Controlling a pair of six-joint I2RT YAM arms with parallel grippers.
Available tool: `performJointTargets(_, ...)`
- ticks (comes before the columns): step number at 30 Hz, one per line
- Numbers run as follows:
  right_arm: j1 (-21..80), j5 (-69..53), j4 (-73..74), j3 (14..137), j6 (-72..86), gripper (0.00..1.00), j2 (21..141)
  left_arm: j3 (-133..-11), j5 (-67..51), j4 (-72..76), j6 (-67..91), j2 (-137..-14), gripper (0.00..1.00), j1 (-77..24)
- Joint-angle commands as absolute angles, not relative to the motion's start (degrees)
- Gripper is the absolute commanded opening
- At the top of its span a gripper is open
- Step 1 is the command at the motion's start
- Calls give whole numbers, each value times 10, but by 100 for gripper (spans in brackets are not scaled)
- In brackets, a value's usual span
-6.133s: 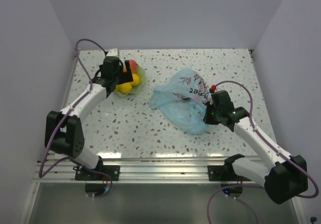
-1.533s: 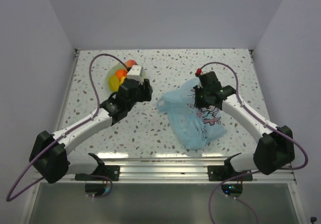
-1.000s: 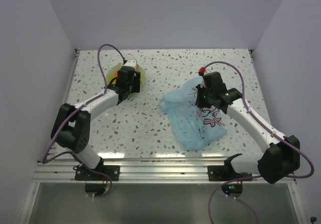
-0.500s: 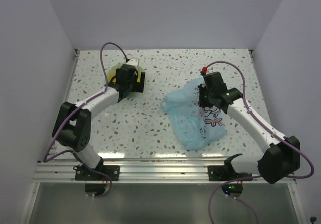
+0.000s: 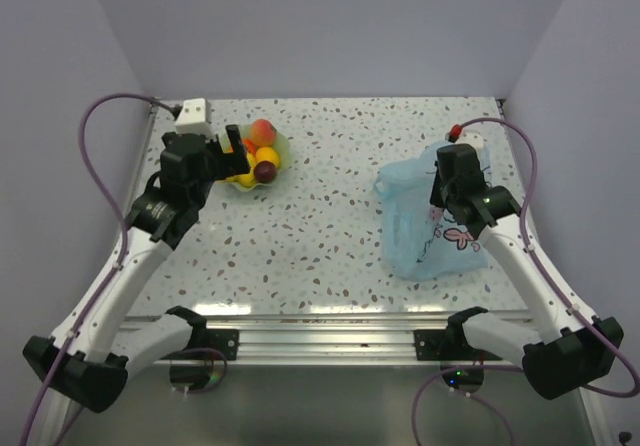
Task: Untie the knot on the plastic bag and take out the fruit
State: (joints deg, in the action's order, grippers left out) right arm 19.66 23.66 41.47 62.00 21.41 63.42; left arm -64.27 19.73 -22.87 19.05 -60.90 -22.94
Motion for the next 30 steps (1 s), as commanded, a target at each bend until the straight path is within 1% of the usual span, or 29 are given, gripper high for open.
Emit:
performJointTargets(1, 185, 298, 395, 640, 235, 7, 639, -656, 274, -318, 224, -525, 100, -225)
performJointTargets(2, 185, 295, 393, 643, 235, 10, 642, -656, 286, -330, 226, -509, 100, -225)
performJointTargets(4, 185, 286, 395, 657, 235, 35, 654, -657, 315, -365, 229, -467, 100, -226)
performJointTargets(6, 184, 267, 395, 662, 231, 55, 655, -656, 350, -387, 229, -440, 100, -225)
performJointTargets(7, 184, 262, 395, 663, 229, 75, 647, -656, 361, -407, 230, -414, 100, -225)
performJointTargets(10, 184, 260, 405, 672, 215, 99, 613, -654, 410, -428, 236, -365, 100, -226)
performJointTargets(15, 185, 263, 436, 715, 179, 99, 540, -653, 462, -419, 229, -293, 100, -225)
performJointTargets(20, 184, 275, 456, 736, 149, 99, 441, -641, 454, -375, 171, -215, 100, -227)
performJointTargets(21, 185, 279, 456, 737, 141, 99, 404, -635, 450, -369, 159, -194, 100, -225)
performJointTargets(24, 184, 302, 451, 720, 124, 99, 343, -633, 449, -357, 144, -158, 100, -226)
performJointTargets(28, 185, 344, 435, 682, 106, 99, 223, -628, 454, -331, 107, -120, 100, -226)
performJointTargets(30, 184, 363, 432, 663, 105, 99, 191, -624, 450, -315, 83, -108, 100, -227)
